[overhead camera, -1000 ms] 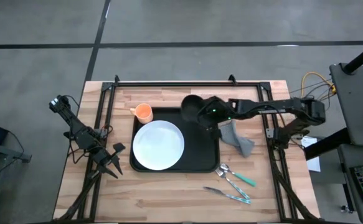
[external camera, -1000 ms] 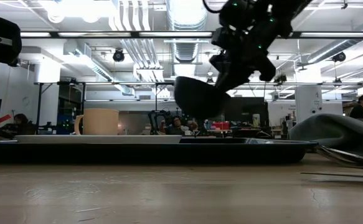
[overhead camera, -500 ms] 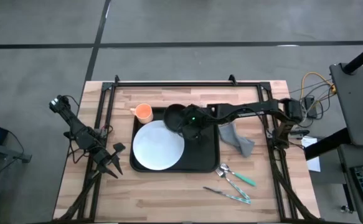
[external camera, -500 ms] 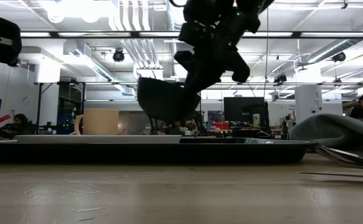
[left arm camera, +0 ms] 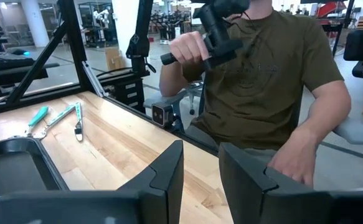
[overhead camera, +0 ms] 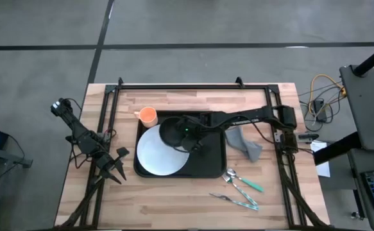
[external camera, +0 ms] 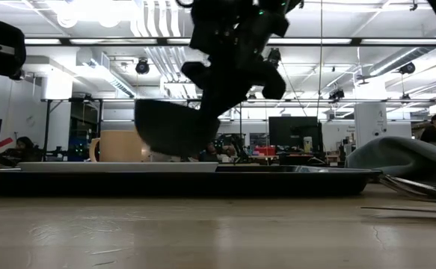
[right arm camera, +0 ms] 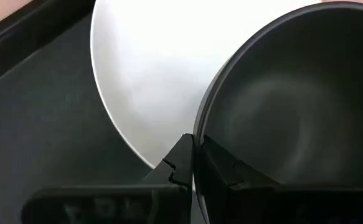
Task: Set up tray
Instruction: Put the bowl on top of the plate in the serving tray
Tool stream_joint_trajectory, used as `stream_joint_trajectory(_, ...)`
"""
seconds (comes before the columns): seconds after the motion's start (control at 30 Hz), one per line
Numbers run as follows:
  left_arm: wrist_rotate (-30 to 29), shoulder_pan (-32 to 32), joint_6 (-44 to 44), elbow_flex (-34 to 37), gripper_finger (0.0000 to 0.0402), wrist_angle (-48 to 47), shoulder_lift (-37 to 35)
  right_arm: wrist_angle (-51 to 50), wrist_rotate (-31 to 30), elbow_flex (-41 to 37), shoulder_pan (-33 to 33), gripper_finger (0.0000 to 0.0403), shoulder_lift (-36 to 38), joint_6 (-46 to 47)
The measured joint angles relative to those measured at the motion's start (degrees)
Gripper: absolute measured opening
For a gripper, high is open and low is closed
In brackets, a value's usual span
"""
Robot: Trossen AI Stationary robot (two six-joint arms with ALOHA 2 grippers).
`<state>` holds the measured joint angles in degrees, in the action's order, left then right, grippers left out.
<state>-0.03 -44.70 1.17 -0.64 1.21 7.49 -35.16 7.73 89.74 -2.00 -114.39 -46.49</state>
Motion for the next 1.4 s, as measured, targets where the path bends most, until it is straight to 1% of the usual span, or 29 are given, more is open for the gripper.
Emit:
stream_joint_trajectory(0.23,0.0,0.0,0.0,0.0,0.0084,0.0,0.0,-7.7,-0.2,9.3,0.0,0.0008,-5.9,0.0)
stream_joint_trajectory(0.4,0.0,0.0,0.0,0.0,0.0084,0.0,0.0,-9.3,-0.2,13.3,0.0,0.0009,-7.5,0.2)
stream_joint_trajectory(0.53,0.0,0.0,0.0,0.0,0.0084,0.0,0.0,-9.6,-0.2,14.2,0.2,0.0008,-8.4,-0.2)
stream_joint_trajectory(0.73,0.0,0.0,0.0,0.0,0.0084,0.0,0.0,-8.9,-0.2,14.5,1.4,0.0008,-9.5,-4.4)
stream_joint_trajectory(0.93,0.0,0.0,0.0,0.0,0.0084,0.0,0.0,-7.2,0.0,16.2,2.5,0.0008,-9.6,-4.5)
stream_joint_trajectory(1.07,0.0,0.0,0.0,0.0,0.0084,0.0,0.0,-4.6,2.3,15.9,2.9,0.0008,-9.6,-5.4)
stream_joint_trajectory(1.4,0.0,0.0,0.0,0.0,0.0084,0.0,0.0,-4.8,2.9,15.7,3.1,0.0008,-9.6,-6.5)
